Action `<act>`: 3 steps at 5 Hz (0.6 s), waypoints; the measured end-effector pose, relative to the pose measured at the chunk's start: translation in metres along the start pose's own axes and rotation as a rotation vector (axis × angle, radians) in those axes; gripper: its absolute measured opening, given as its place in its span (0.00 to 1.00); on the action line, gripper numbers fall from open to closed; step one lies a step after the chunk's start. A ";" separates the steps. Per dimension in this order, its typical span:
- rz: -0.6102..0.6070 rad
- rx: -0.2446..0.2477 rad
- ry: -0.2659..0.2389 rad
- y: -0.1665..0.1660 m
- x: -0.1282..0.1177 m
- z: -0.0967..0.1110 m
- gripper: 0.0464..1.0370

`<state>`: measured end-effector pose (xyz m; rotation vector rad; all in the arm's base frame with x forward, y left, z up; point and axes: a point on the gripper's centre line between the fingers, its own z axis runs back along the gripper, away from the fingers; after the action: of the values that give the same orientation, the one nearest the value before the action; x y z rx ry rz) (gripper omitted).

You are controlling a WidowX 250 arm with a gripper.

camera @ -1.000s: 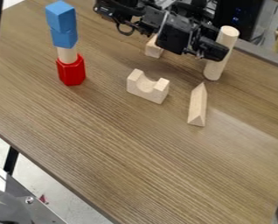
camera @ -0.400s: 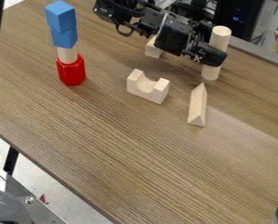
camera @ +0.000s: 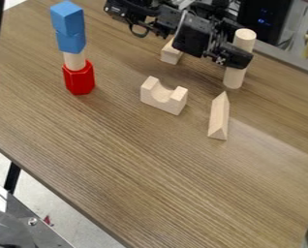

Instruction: Stand the cylinder

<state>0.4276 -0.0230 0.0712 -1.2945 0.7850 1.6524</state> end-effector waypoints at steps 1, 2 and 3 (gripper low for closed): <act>-0.061 0.014 -0.025 -0.006 -0.005 0.002 0.96; -0.160 0.124 -0.120 -0.007 -0.010 0.007 0.96; -0.112 0.232 -0.179 -0.003 -0.021 0.016 0.96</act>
<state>0.4253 -0.0133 0.0960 -0.9957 0.7573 1.5149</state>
